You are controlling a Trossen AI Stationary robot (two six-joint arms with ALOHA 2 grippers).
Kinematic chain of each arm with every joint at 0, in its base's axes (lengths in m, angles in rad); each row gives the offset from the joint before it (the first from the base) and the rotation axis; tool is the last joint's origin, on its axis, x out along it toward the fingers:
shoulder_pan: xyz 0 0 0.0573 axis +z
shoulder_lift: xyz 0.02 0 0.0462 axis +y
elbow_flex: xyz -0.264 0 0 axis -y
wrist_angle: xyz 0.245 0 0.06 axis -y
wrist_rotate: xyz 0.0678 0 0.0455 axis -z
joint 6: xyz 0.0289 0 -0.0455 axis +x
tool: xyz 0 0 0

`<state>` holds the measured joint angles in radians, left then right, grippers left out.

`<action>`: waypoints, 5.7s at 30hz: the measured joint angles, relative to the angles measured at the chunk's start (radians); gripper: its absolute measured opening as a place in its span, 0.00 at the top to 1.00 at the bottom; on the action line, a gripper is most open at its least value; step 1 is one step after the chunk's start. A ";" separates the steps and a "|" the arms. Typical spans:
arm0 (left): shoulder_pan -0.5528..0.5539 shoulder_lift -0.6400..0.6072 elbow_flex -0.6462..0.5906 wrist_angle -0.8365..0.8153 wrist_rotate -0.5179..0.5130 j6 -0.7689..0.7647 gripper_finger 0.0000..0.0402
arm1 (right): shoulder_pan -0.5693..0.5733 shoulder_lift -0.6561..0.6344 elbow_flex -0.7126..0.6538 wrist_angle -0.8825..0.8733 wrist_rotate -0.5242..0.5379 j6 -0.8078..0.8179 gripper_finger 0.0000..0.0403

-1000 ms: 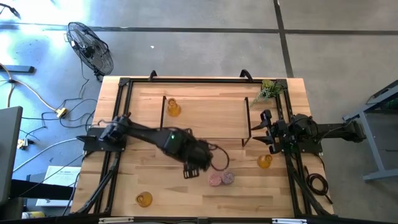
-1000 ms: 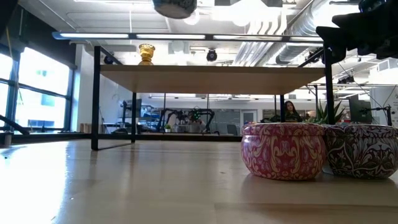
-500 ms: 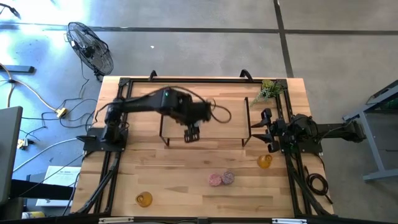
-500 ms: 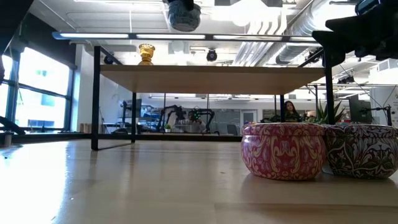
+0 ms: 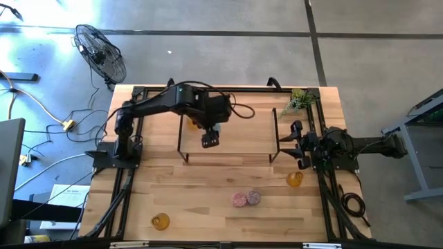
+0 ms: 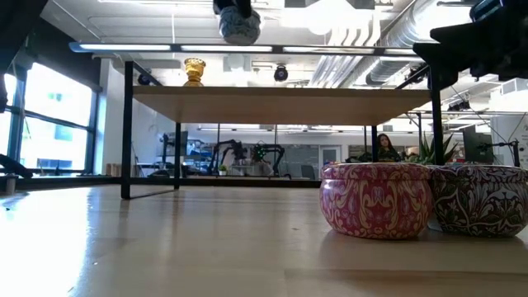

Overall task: Pick & Place candle stick holders
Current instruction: Put the blue scented candle on the shelf, then put the top yellow glass candle holder on the shelf aligned with the other glass candle holder

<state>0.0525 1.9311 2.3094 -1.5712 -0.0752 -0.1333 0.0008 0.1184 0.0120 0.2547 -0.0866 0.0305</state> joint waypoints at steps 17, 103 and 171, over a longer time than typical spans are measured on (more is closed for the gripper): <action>-0.001 -0.062 -0.172 0.003 0.070 -0.065 0.29 | 0.000 0.001 0.000 -0.015 0.009 -0.001 0.59; -0.060 -0.210 -0.598 0.178 -0.113 -0.133 0.17 | 0.000 0.006 0.000 -0.018 0.034 -0.012 0.59; -0.573 -0.210 -0.701 0.591 -0.540 -0.353 0.17 | 0.646 0.838 1.390 -1.434 0.826 0.341 0.74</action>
<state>-0.5203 1.7206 1.6085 -0.9805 -0.6150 -0.4865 0.6472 0.9568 1.4015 -1.1791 0.7393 0.3720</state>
